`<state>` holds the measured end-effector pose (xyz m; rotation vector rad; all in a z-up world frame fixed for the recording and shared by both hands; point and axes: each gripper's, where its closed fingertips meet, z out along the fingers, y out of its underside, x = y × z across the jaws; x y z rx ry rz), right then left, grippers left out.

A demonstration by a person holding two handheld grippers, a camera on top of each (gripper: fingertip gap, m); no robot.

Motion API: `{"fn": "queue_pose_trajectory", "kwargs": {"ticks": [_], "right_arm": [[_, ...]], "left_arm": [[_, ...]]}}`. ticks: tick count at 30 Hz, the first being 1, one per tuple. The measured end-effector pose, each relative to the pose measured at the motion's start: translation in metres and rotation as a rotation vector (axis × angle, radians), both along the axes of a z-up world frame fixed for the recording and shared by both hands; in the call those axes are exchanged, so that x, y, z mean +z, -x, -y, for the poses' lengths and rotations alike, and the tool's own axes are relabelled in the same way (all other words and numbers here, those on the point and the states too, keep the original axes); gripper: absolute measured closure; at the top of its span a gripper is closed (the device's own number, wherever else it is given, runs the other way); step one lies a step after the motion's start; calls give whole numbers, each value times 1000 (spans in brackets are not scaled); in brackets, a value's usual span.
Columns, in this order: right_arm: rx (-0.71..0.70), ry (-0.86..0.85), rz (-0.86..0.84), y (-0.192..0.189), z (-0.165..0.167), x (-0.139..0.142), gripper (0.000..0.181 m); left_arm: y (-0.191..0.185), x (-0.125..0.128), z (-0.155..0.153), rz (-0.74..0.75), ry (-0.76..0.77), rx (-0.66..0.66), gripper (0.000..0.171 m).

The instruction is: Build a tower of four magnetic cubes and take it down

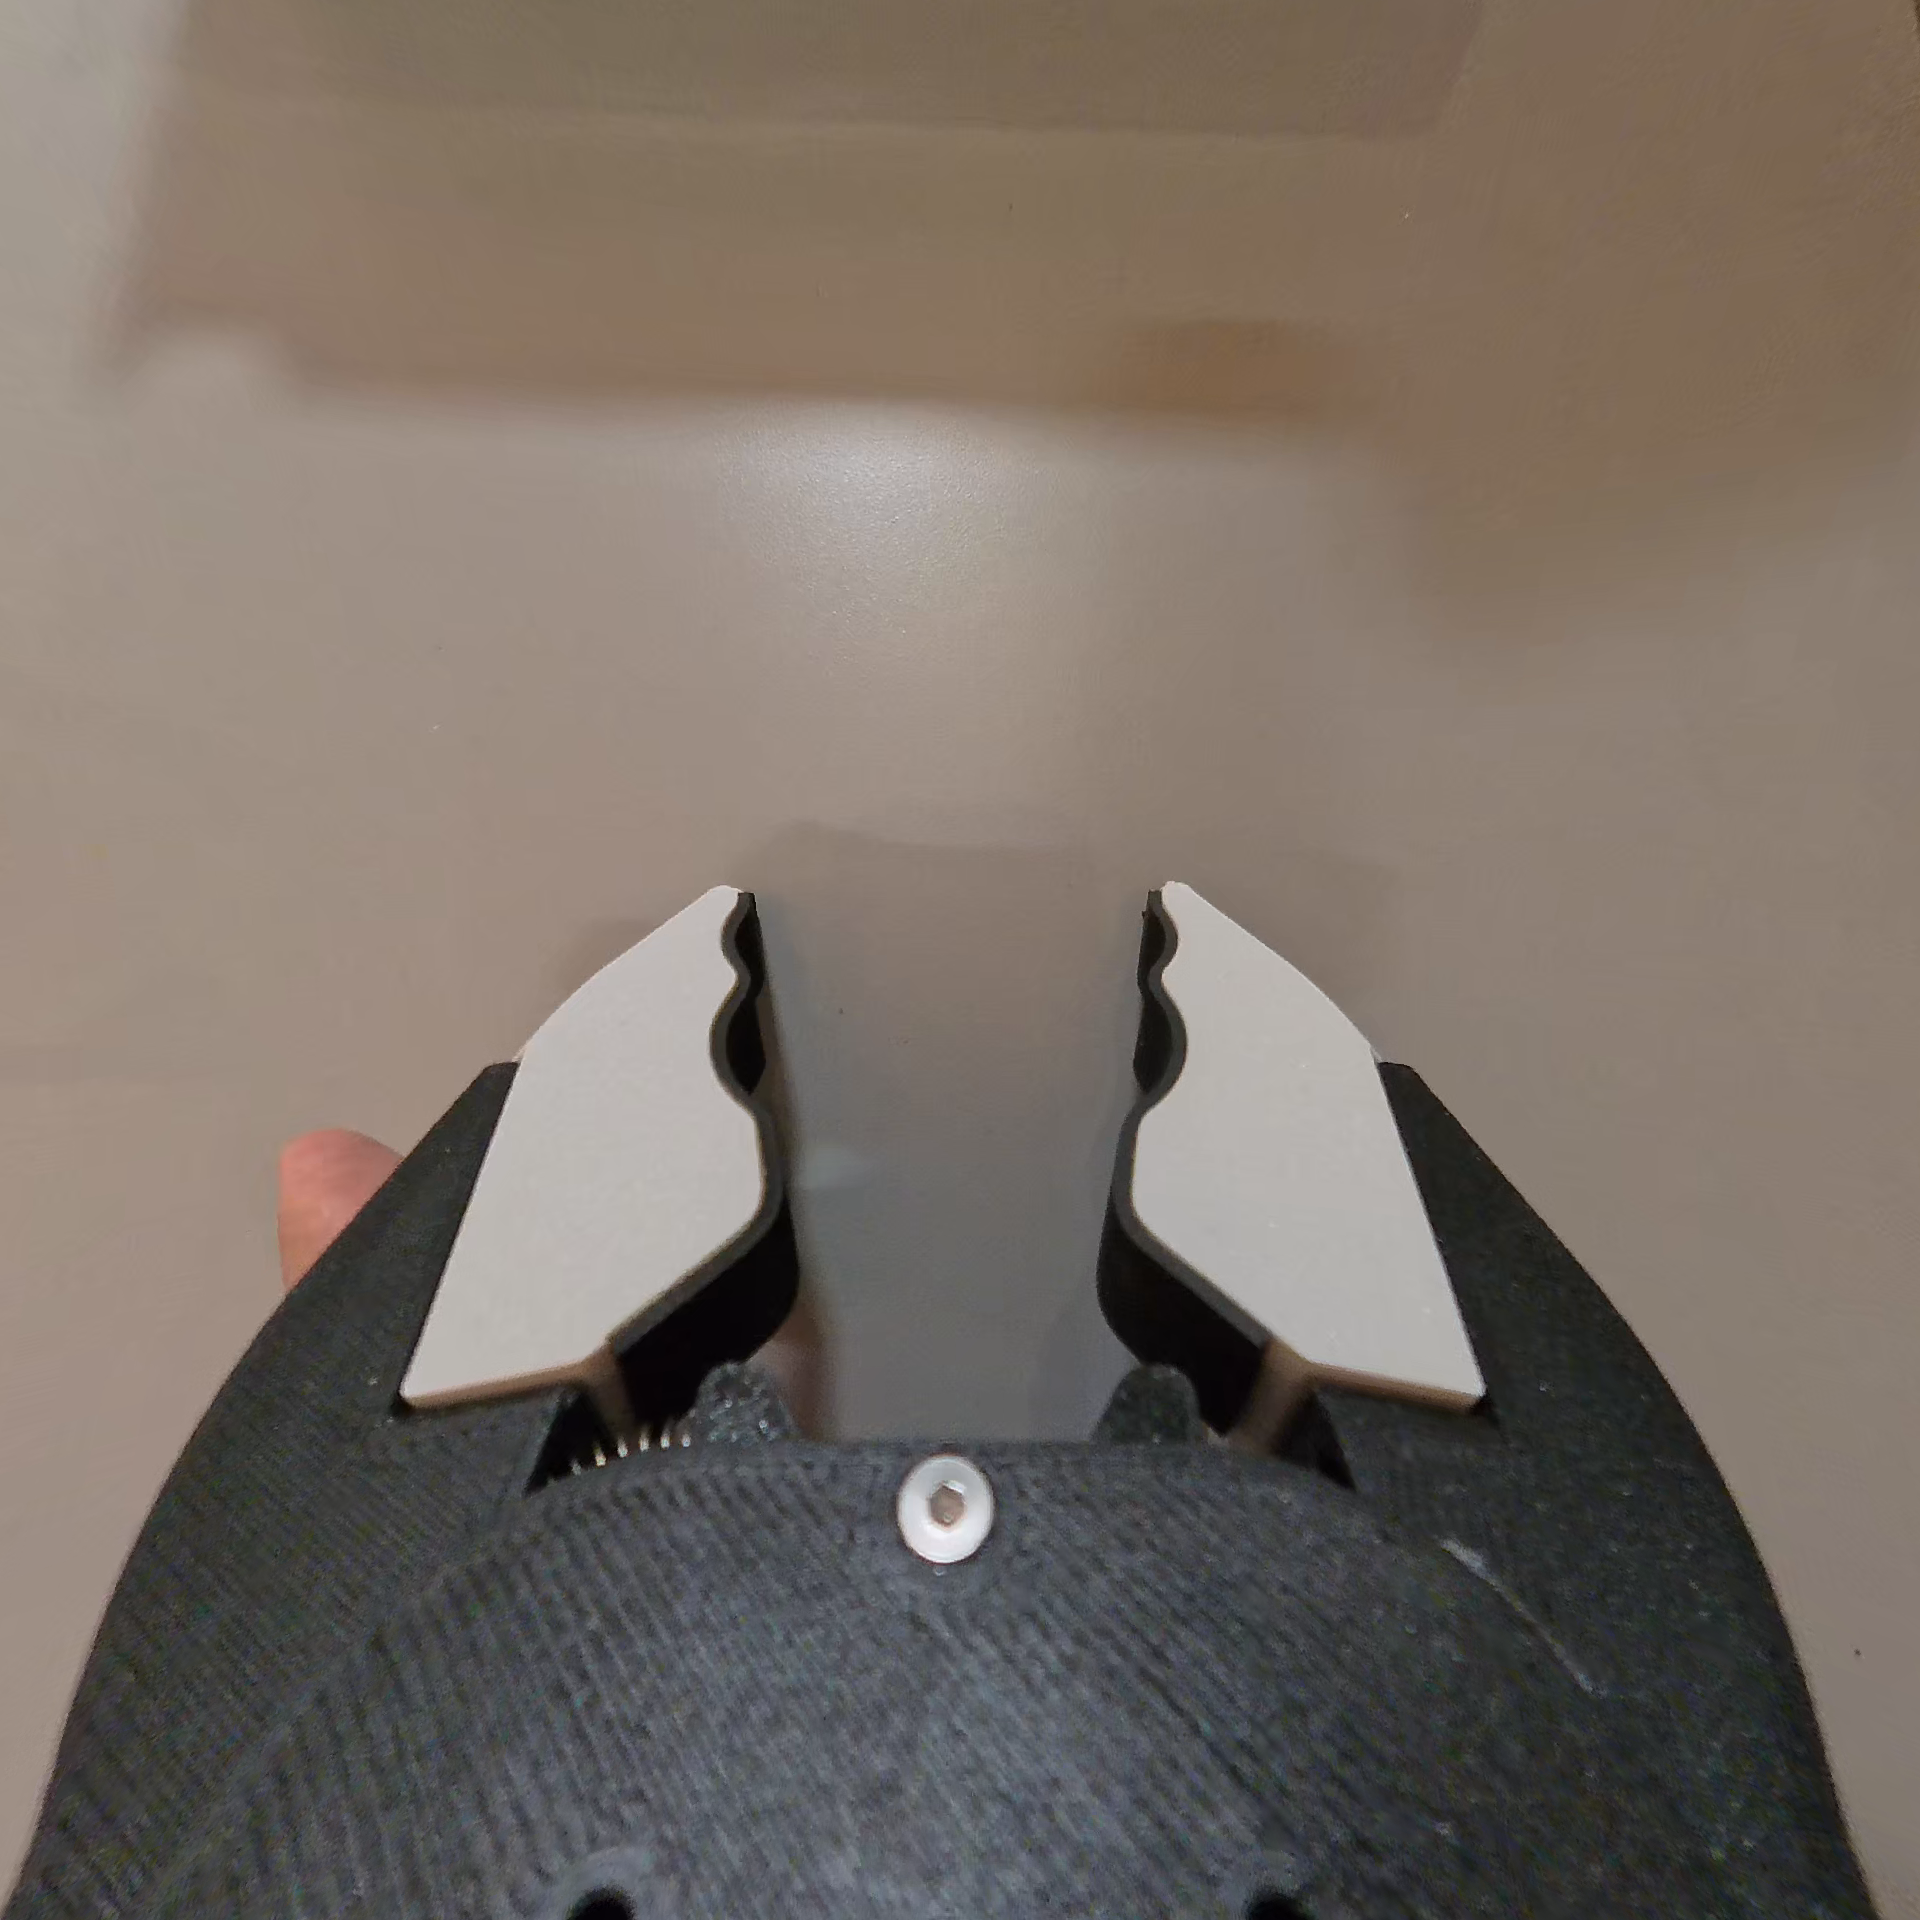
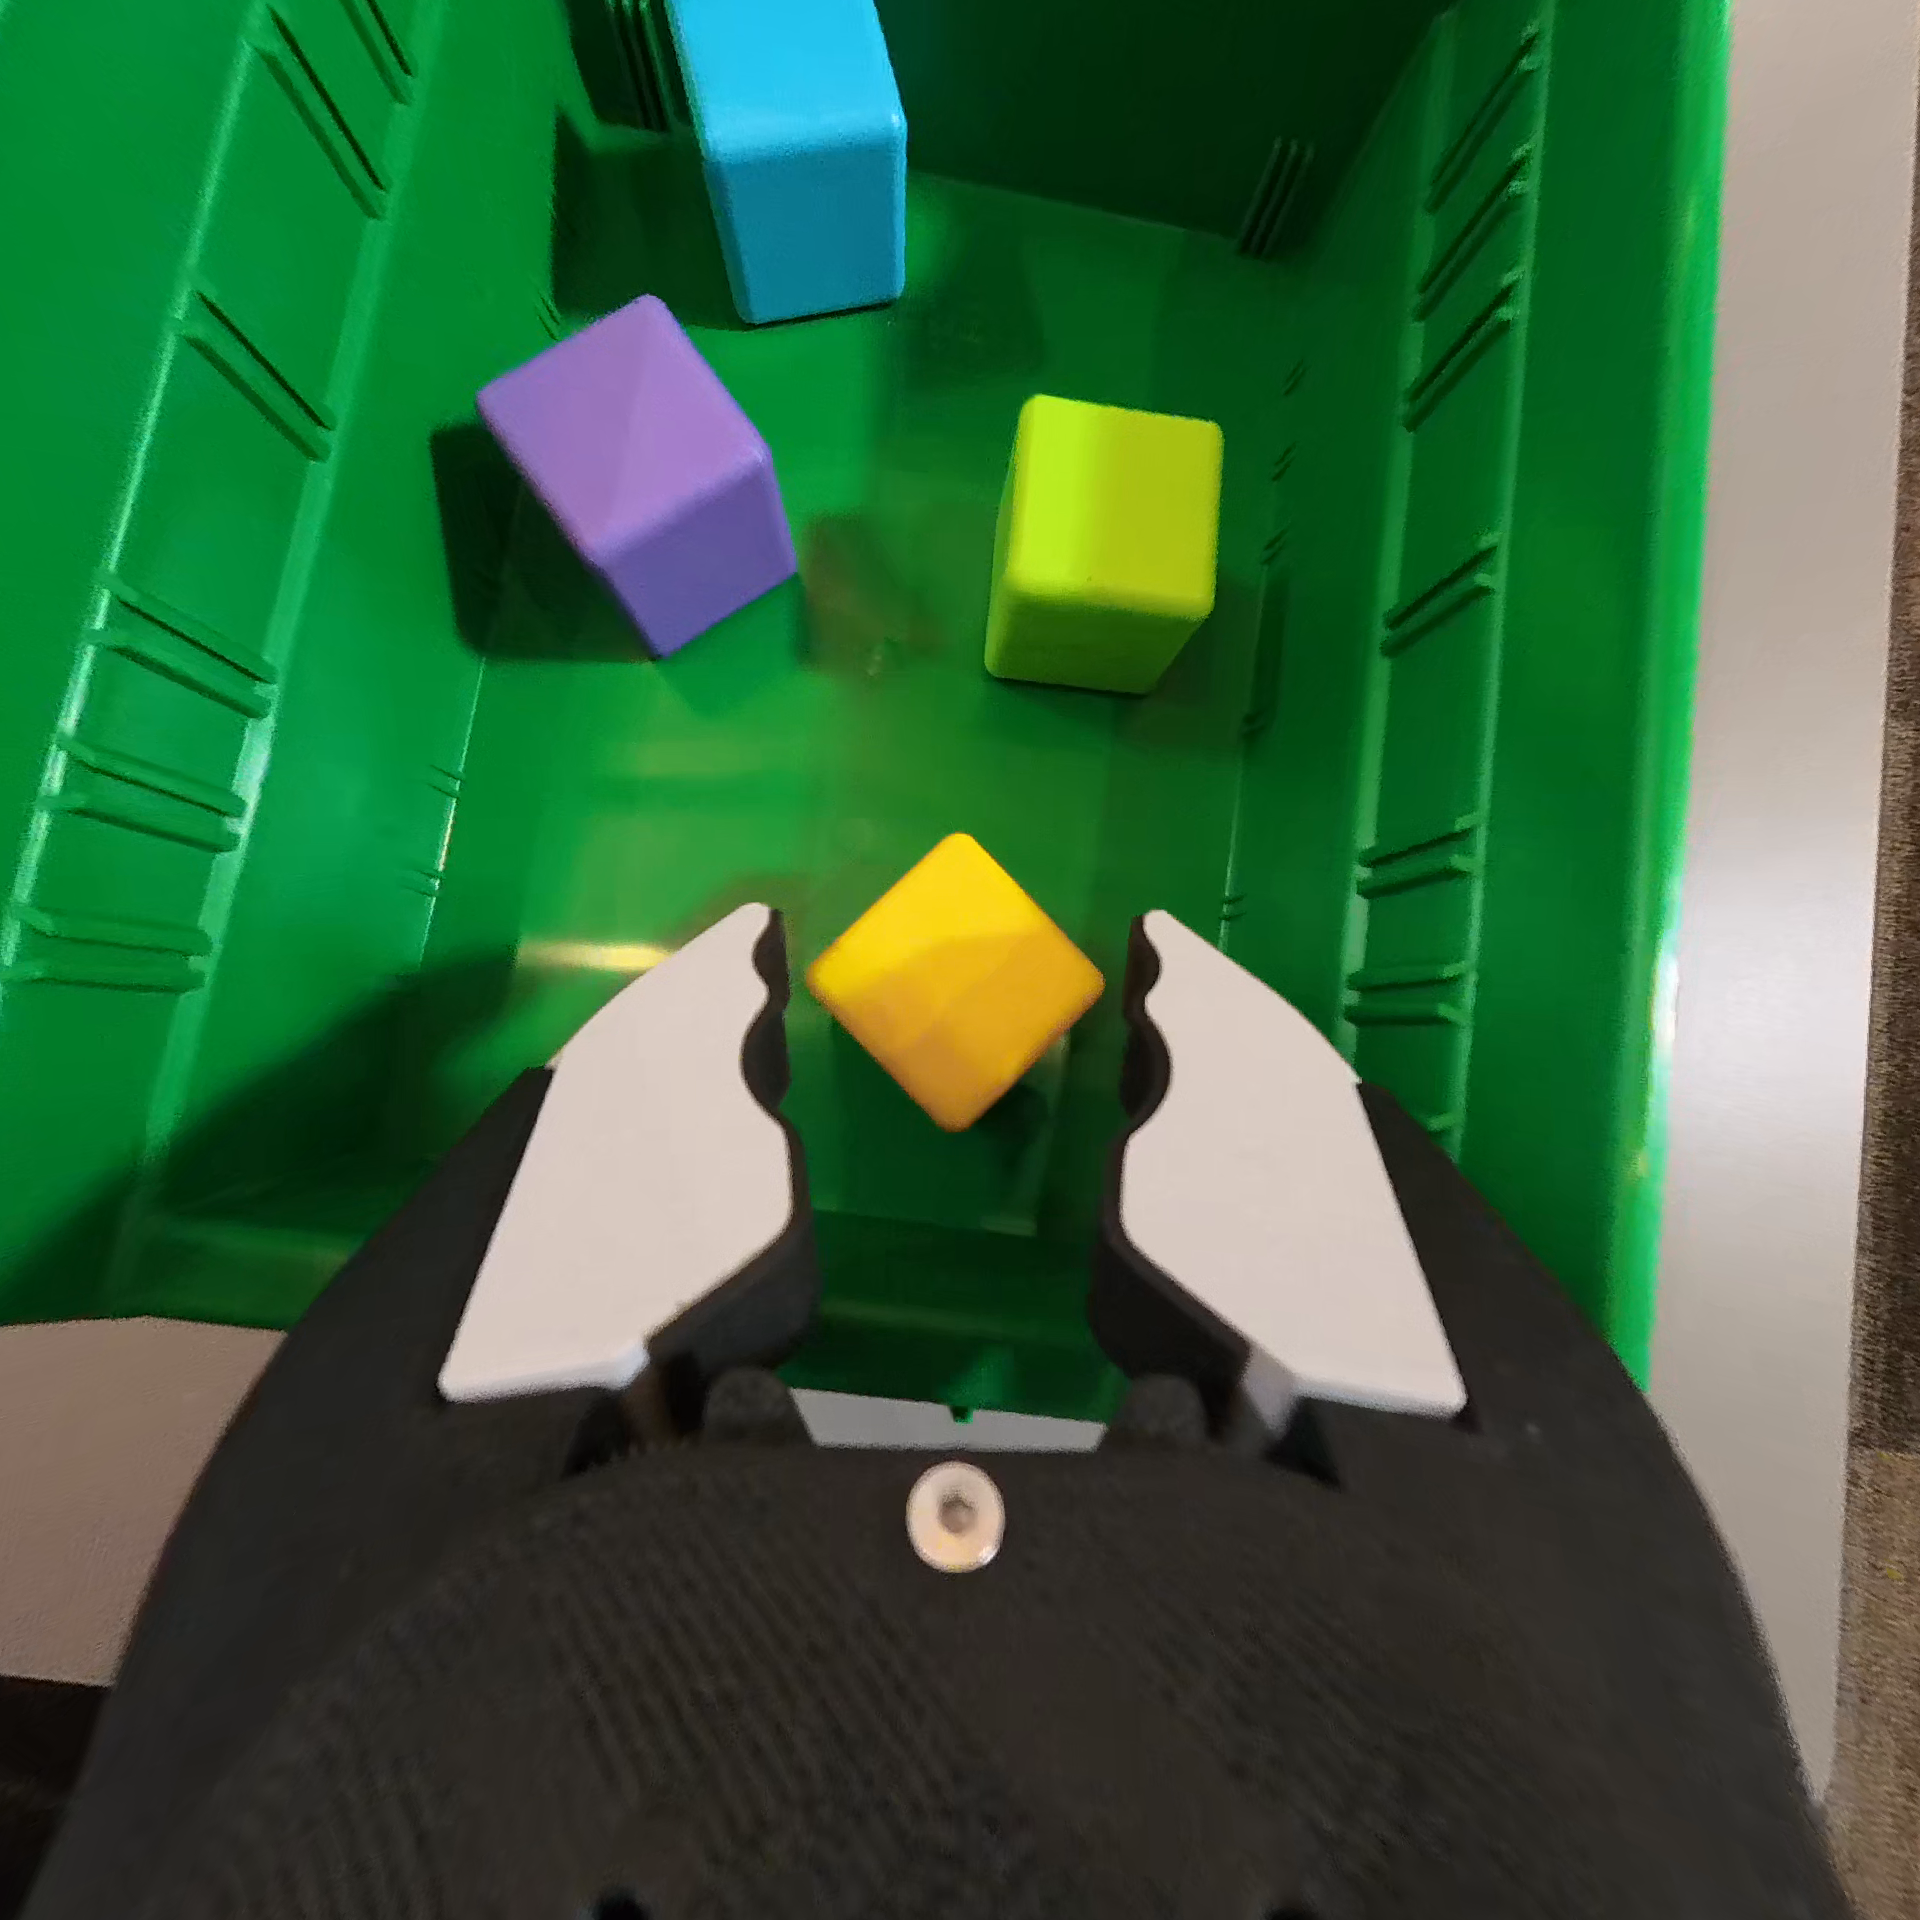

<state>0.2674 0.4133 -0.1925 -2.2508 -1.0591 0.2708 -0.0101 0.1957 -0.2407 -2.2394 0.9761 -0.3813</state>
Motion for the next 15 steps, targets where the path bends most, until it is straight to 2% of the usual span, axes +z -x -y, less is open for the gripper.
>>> {"fn": "queue_pose_trajectory", "kwargs": {"ticks": [15], "right_arm": [[-25,-38,100,-8,-3,-1,116]], "left_arm": [[0,0,0,0,0,0,99]]}}
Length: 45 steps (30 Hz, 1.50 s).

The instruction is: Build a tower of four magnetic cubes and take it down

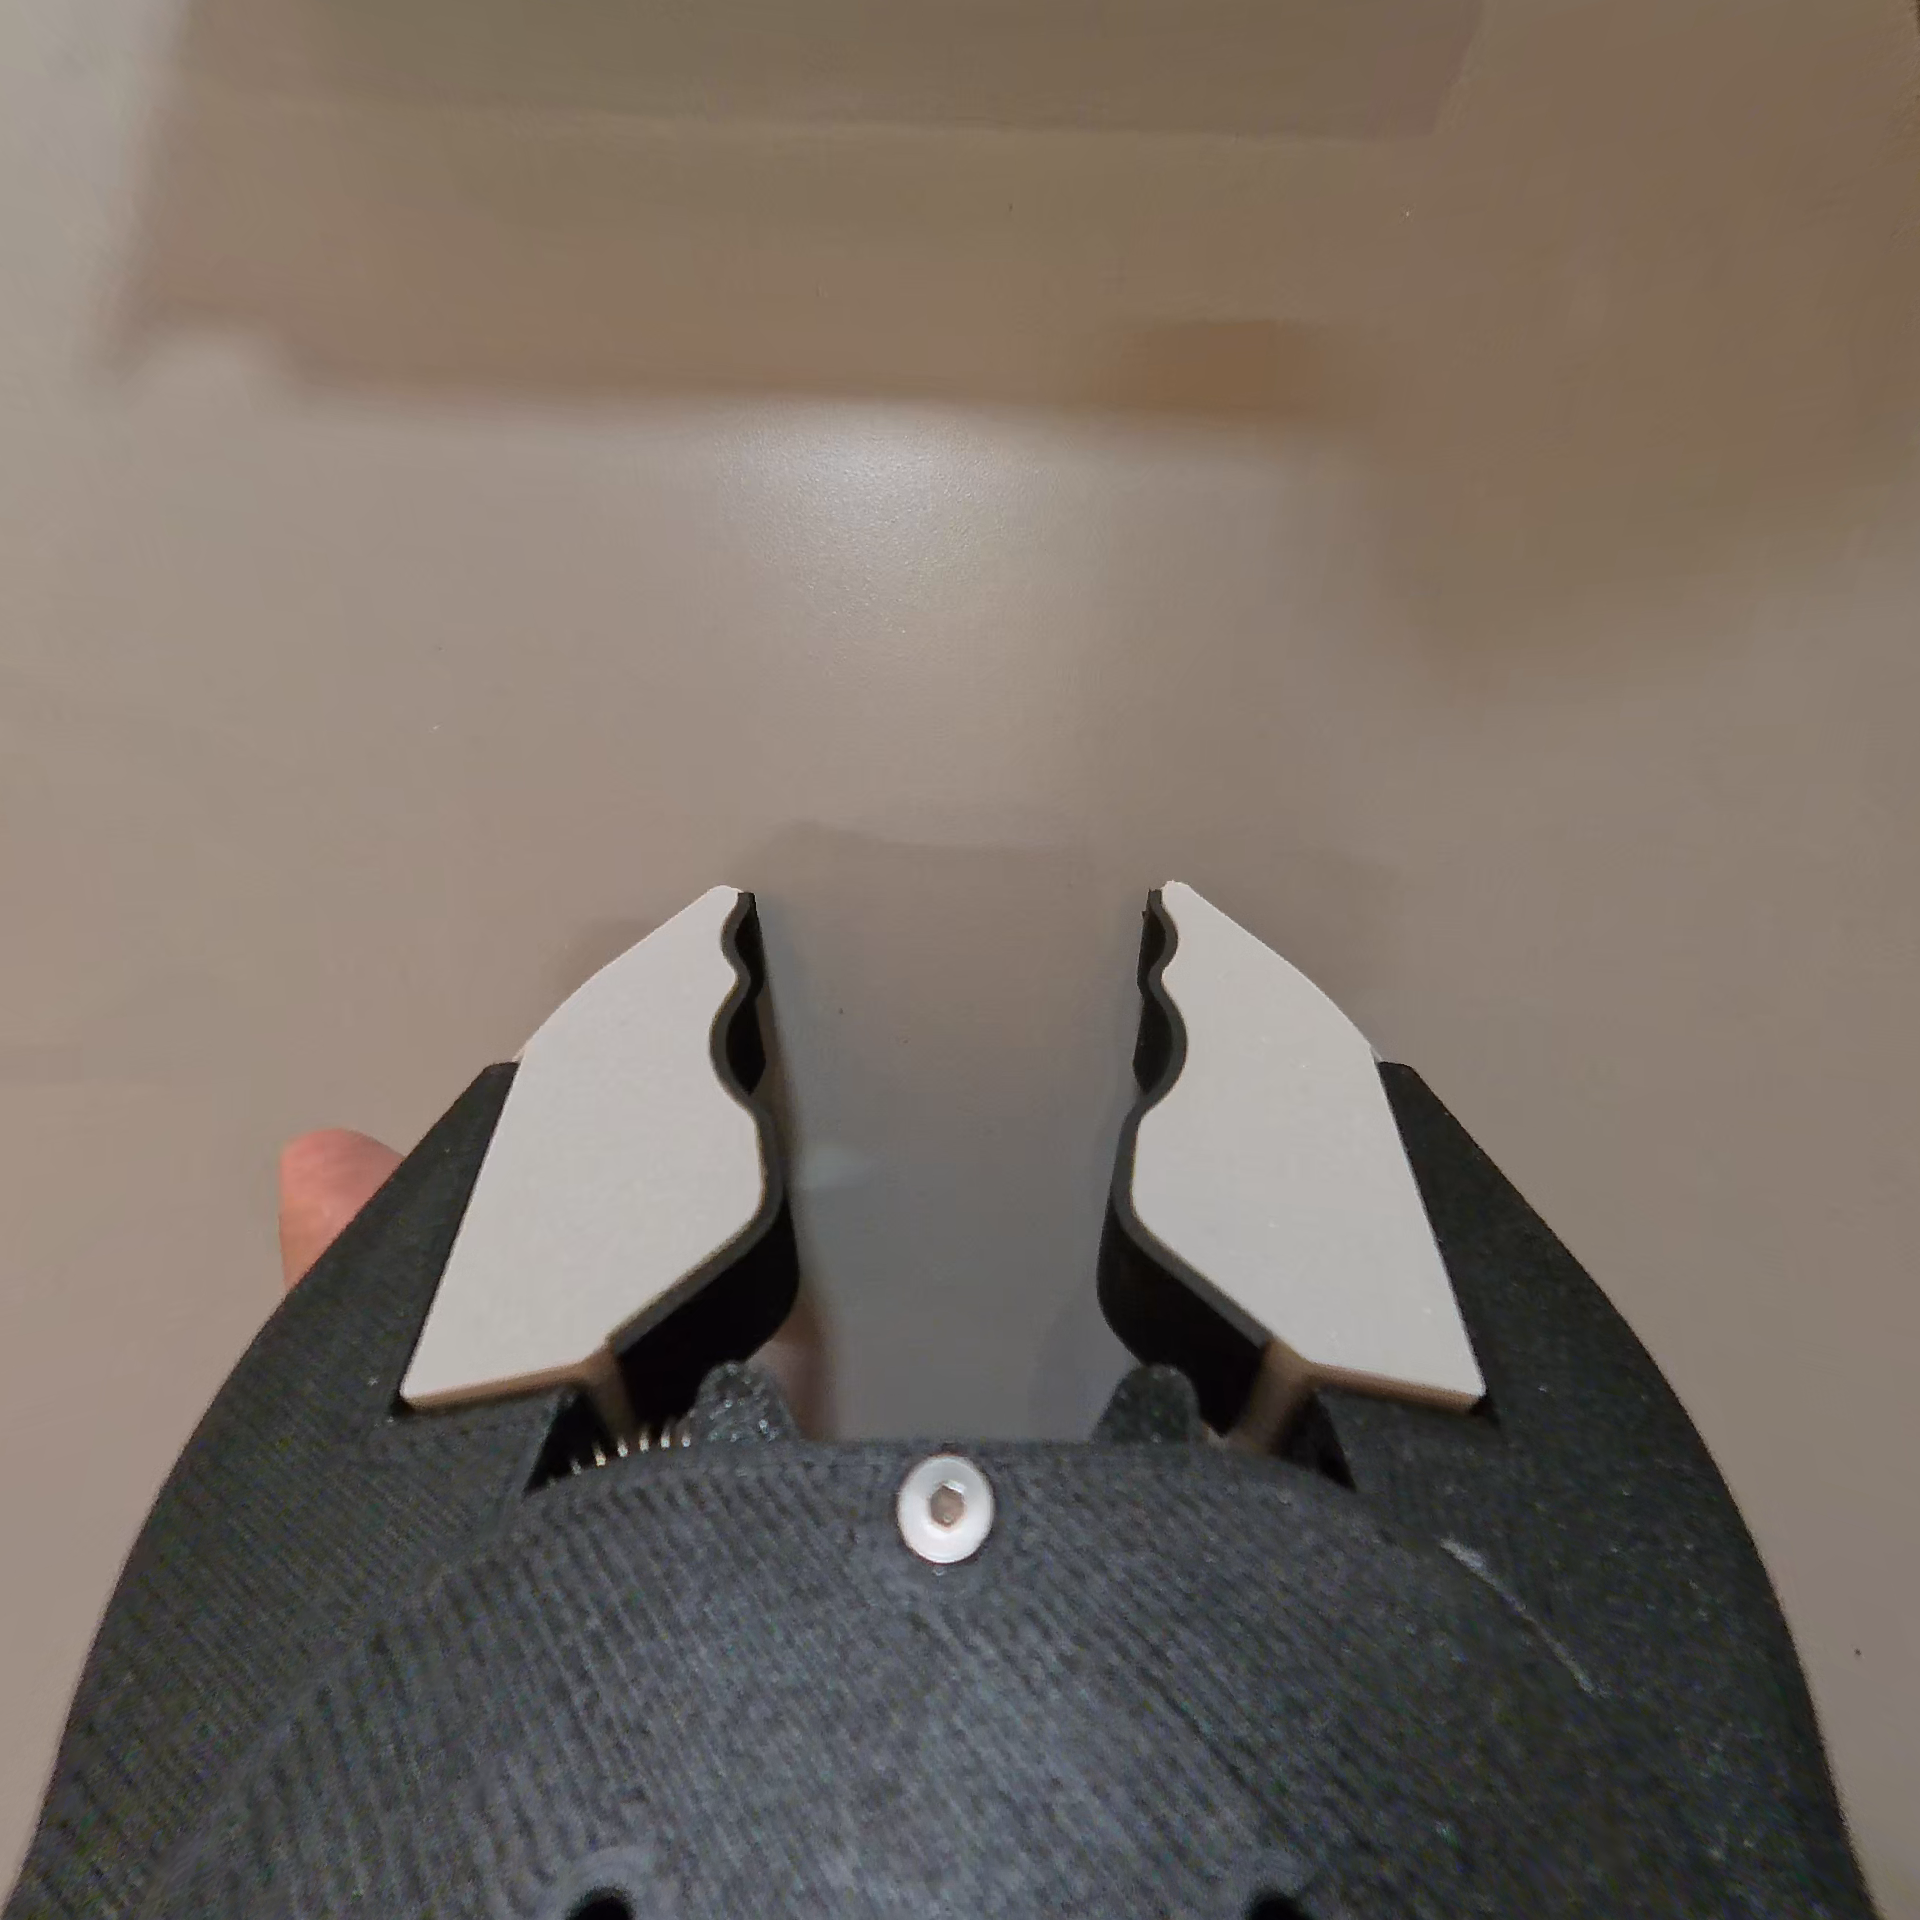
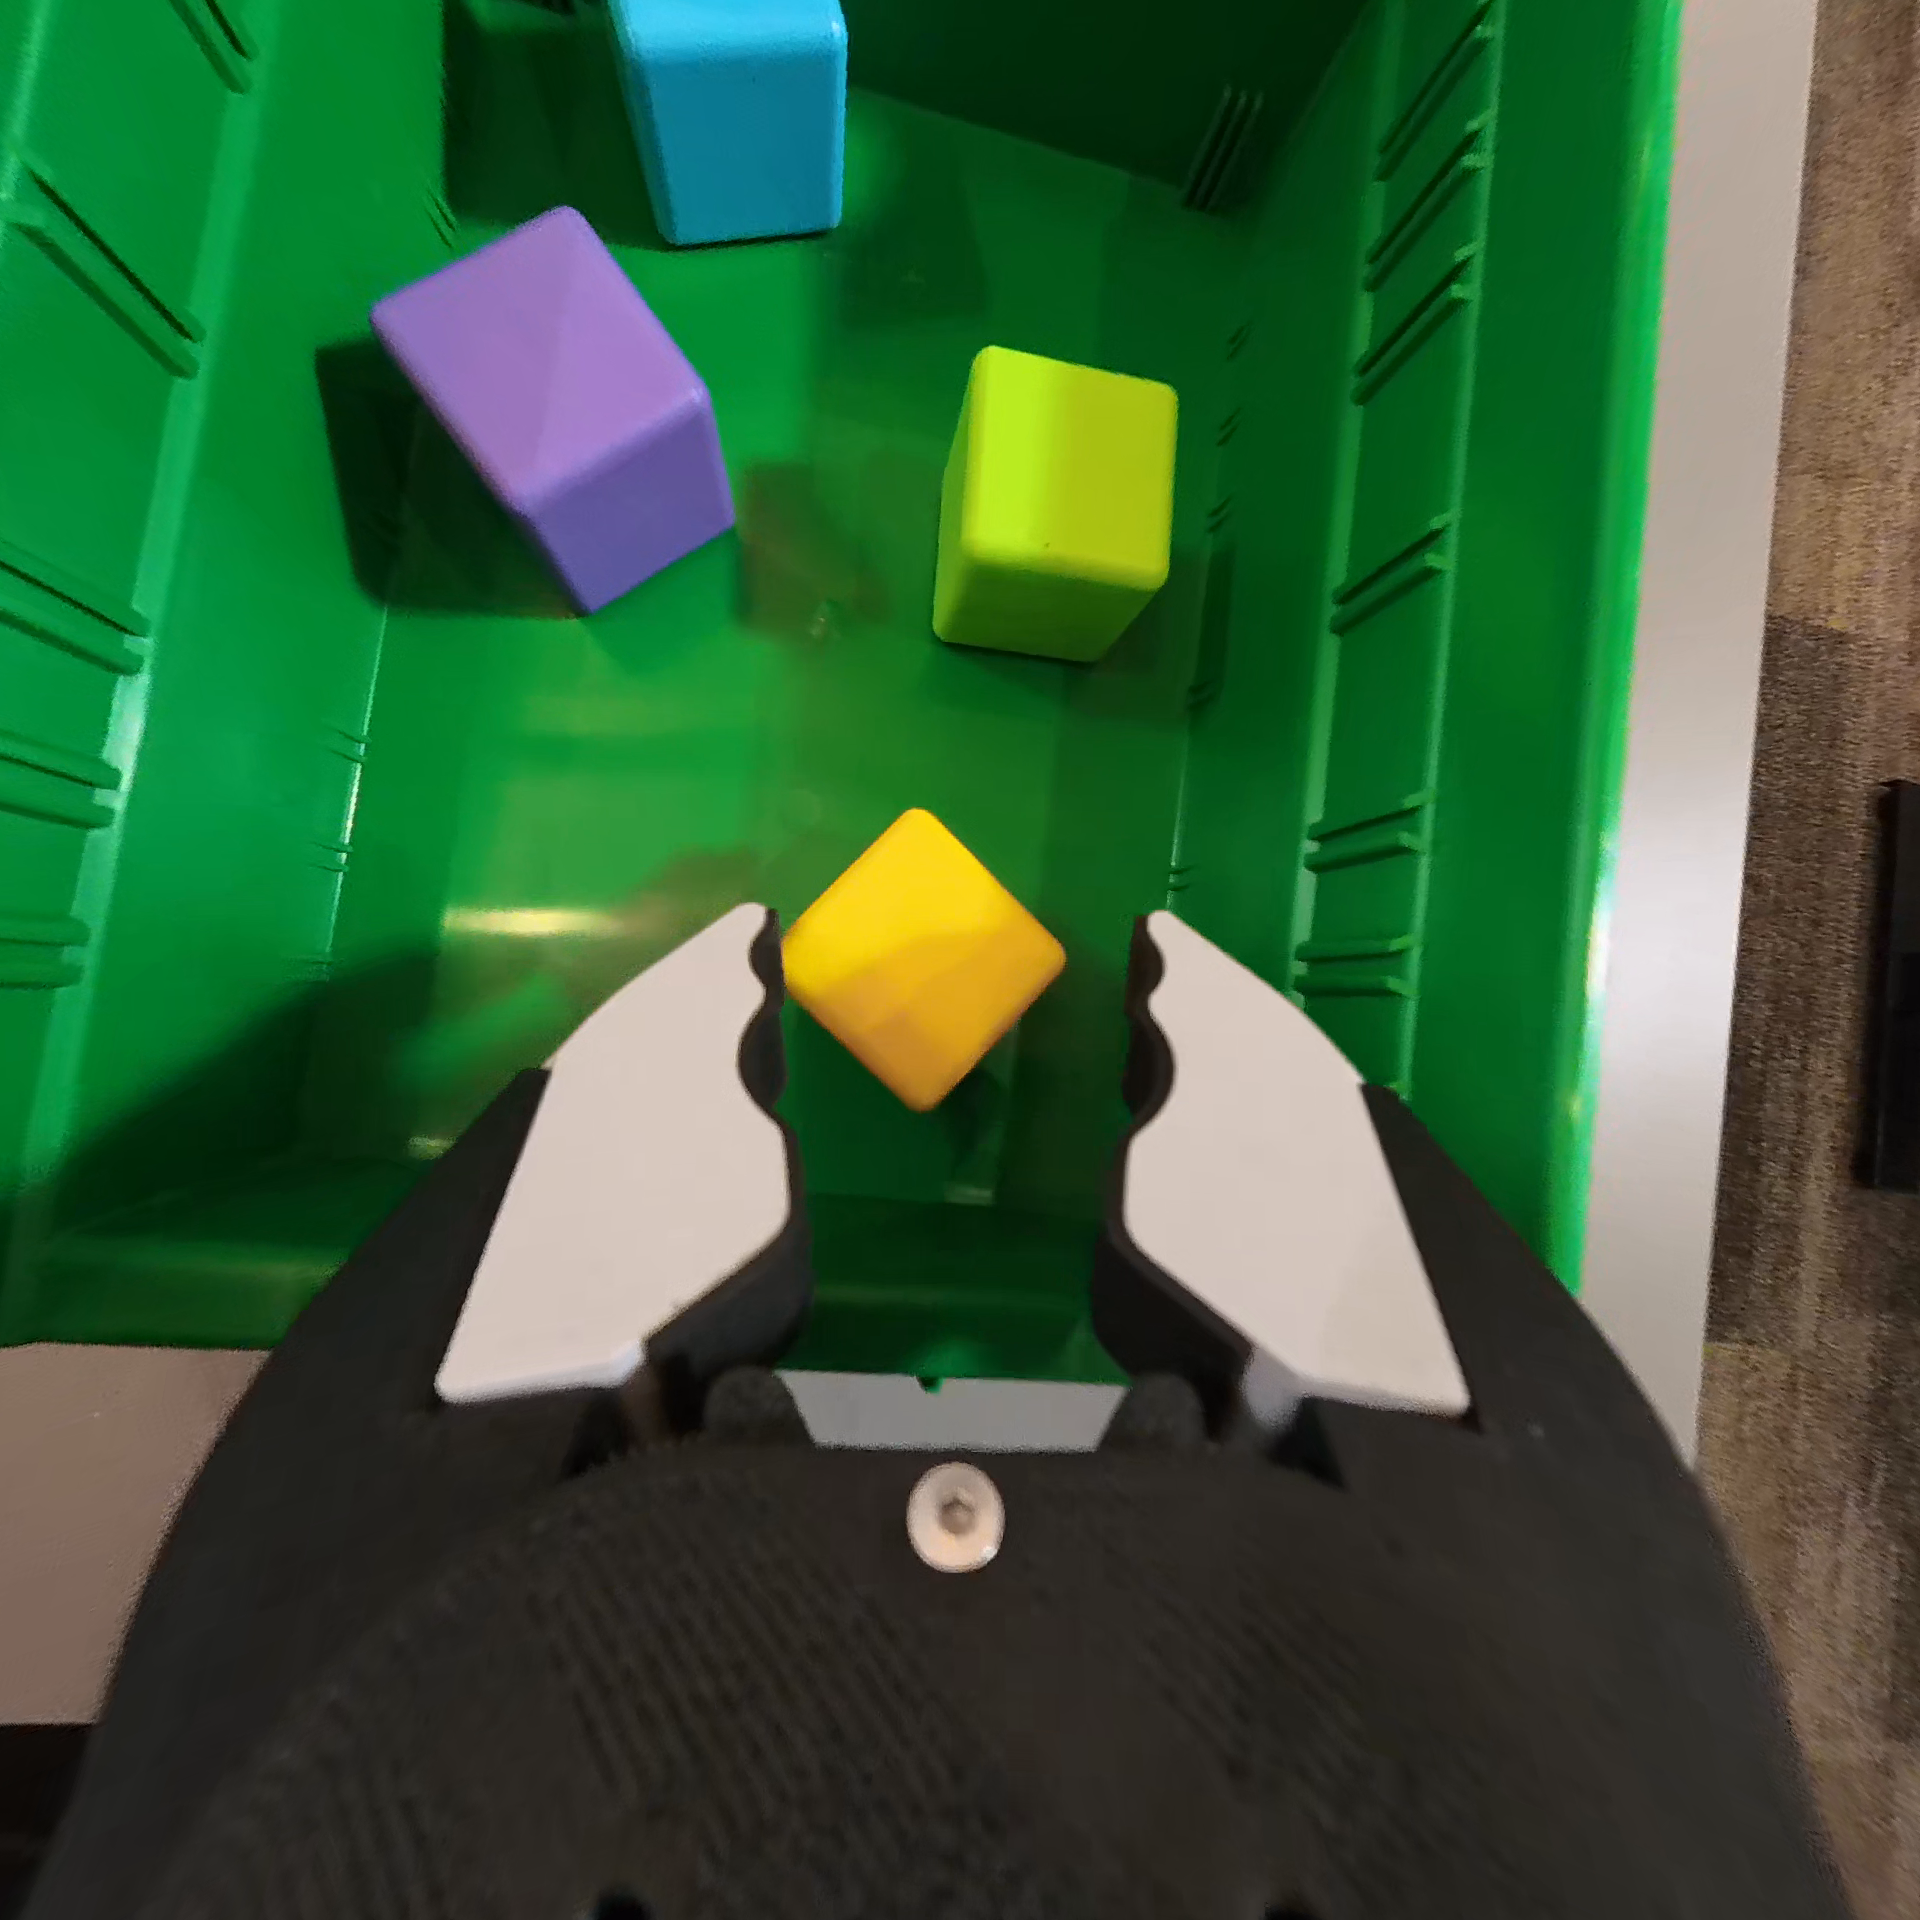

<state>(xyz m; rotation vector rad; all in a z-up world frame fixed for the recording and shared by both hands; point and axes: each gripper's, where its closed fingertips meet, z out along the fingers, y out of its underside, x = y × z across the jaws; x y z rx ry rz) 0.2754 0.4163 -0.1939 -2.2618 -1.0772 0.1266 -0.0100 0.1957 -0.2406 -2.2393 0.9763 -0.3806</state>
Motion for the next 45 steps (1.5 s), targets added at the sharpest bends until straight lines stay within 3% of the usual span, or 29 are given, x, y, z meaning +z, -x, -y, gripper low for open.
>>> {"fn": "queue_pose_trajectory", "kwargs": {"ticks": [9,20,26,33,39,43,45], "right_arm": [[-4,-81,148,-12,-4,5,118],[-16,11,60,-5,3,-1,119],[-5,50,-3,3,6,-3,129],[18,23,16,4,6,0,123],[55,-88,-132,18,0,32,121],[41,-346,-275,28,-13,74,147],[54,-467,-322,33,-12,91,149]], "left_arm": [[0,0,0,0,0,0,99],[0,0,0,-1,-1,0,99],[0,0,0,-1,-1,1,99],[0,0,0,-1,-1,1,99],[0,0,0,-1,0,1,99],[-1,0,-2,-1,0,12,98],[-1,0,-4,-1,1,20,97]]}}
